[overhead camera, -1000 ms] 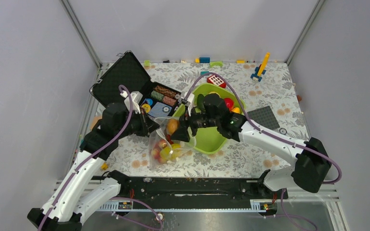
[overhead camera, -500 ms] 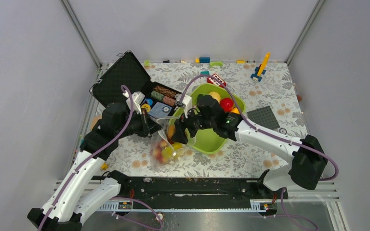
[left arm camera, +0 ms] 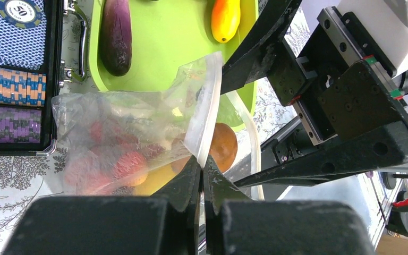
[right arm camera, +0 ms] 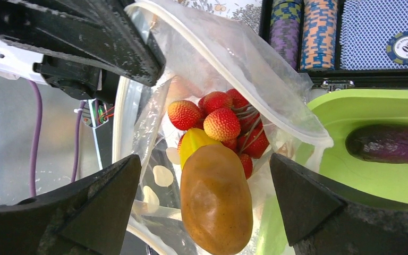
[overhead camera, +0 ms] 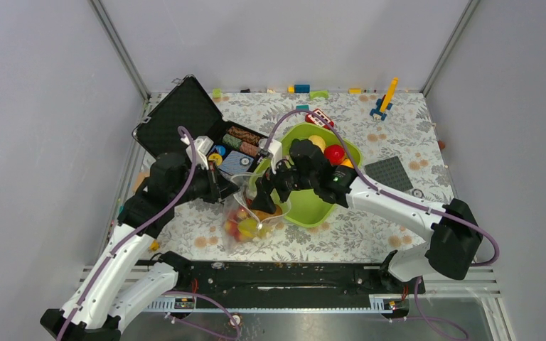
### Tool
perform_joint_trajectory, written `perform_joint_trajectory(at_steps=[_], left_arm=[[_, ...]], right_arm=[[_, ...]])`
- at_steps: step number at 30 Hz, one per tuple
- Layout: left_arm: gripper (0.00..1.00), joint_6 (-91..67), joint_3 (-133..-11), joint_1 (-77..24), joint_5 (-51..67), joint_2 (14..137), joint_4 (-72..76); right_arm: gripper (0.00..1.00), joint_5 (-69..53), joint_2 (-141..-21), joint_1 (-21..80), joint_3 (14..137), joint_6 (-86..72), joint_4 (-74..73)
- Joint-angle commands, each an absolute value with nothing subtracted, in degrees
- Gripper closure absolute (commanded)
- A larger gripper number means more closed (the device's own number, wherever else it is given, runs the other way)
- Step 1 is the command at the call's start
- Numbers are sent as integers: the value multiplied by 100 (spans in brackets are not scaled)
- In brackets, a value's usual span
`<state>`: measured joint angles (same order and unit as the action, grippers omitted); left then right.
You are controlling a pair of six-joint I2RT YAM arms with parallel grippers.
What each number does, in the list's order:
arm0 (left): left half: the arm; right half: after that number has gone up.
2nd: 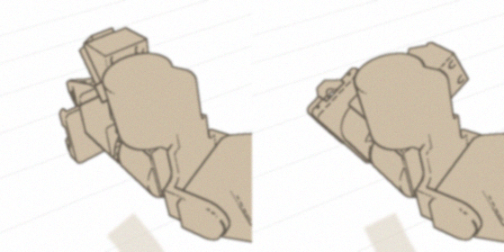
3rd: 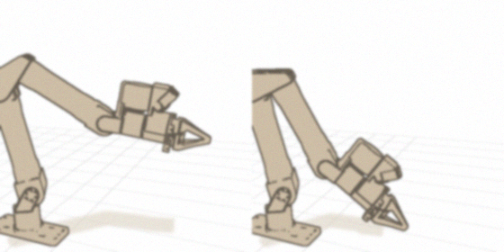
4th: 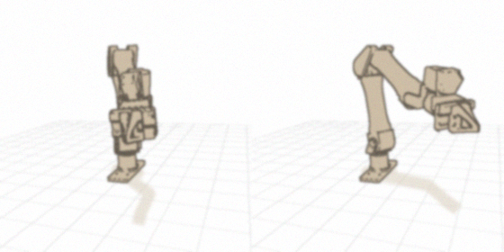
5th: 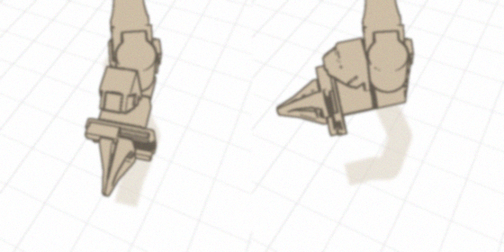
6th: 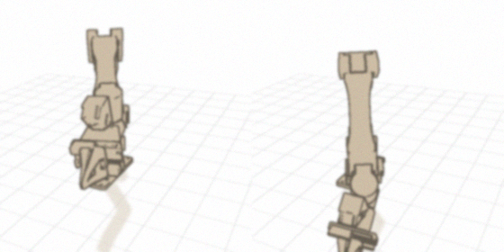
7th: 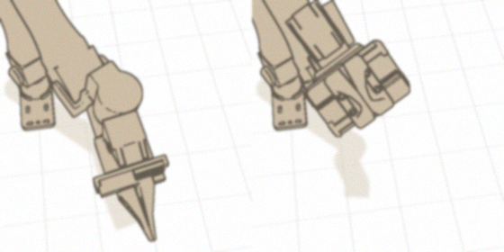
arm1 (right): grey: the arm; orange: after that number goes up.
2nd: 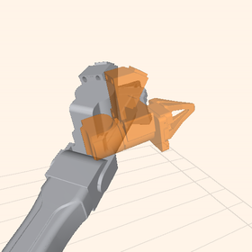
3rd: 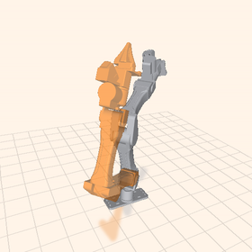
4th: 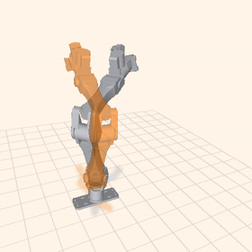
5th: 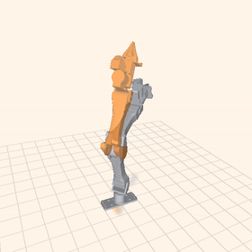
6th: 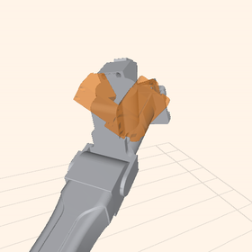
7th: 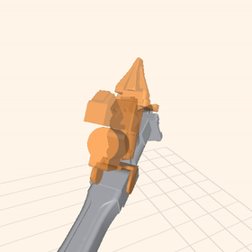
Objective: Place the food in the zip-top bag and seal the zipper
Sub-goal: Pick up the fake vegetable from the bin.
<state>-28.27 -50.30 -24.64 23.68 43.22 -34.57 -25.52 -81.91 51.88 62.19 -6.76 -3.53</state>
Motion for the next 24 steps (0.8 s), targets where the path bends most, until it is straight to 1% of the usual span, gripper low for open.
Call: perform_joint_trajectory(at_steps=[1, 4, 11, 17, 20, 22, 24], left_arm=[[100, -2753, -5088, -2393, 2340, 4159, -3097], [100, -2798, -5071, -2370, 1990, 3991, -3121], [100, -2916, -5090, -2342, 902, 3592, -3326], [100, -2958, -5126, -2331, 455, 3505, -3463], [100, -2955, -5158, -2329, 498, 3568, -3520], [100, -2950, -5168, -2328, 550, 3600, -3516], [100, -2961, -5168, -2329, 568, 3600, -3524]], right_arm=[[0, -2846, -7878, 5244, 6395, -671, 99], [0, -2843, -7571, 5247, 6152, -608, 503], [0, -1712, -6768, 5243, 5568, -560, 1156], [0, 379, -6665, 5213, 5658, -774, 713], [0, 1354, -6895, 4962, 5935, -1347, 168], [0, 1184, -7119, 4547, 6165, -1974, -386], [0, 645, -7387, 4097, 6324, -2397, -662]])
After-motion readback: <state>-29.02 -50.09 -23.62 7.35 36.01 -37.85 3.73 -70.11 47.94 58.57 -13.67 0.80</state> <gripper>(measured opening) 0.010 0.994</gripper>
